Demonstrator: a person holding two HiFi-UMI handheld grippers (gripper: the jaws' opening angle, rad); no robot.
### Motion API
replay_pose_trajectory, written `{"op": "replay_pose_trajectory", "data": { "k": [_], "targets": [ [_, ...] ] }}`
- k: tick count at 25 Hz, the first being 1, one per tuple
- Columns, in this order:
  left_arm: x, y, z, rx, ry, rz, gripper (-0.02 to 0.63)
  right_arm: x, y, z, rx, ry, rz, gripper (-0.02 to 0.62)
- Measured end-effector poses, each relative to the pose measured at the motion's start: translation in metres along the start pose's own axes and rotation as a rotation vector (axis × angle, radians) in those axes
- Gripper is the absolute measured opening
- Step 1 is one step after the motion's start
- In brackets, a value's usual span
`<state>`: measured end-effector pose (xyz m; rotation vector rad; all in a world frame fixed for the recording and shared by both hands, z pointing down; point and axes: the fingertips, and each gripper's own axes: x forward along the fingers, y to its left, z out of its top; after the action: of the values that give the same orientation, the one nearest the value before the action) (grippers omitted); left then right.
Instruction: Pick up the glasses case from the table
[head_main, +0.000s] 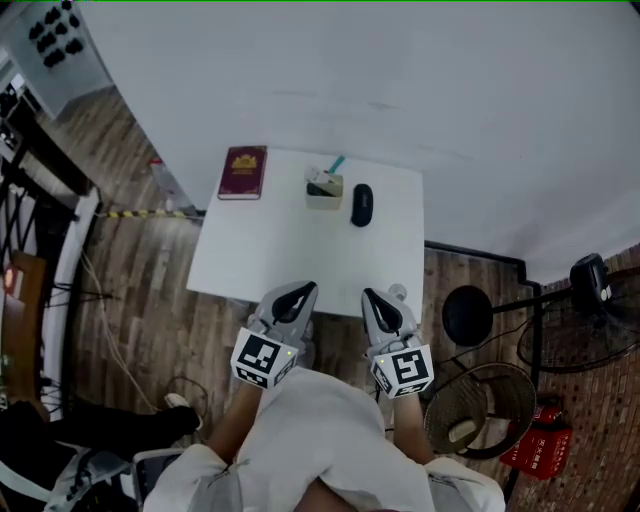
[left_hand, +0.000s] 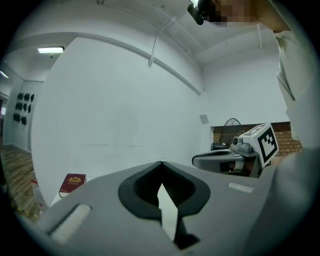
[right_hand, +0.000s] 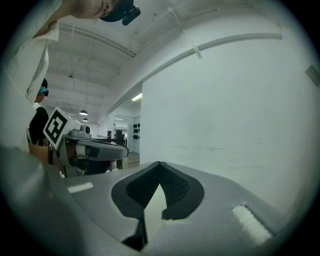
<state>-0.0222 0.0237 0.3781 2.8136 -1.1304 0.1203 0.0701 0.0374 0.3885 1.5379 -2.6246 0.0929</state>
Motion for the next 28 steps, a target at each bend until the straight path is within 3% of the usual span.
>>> {"op": "replay_pose_trajectory", "data": {
  "k": [14, 28],
  "targets": [
    [0.086, 0.088, -0.003, -0.034, 0.076, -0.071, 0.015, 0.099, -0.064, -0.006, 0.042, 0.080, -0.096, 0.005],
    [0.144, 0.144, -0.025, -0.070, 0.105, -0.160, 0.015, 0.171, -0.096, -0.021, 0.025, 0.158, -0.171, 0.008]
  ]
}}
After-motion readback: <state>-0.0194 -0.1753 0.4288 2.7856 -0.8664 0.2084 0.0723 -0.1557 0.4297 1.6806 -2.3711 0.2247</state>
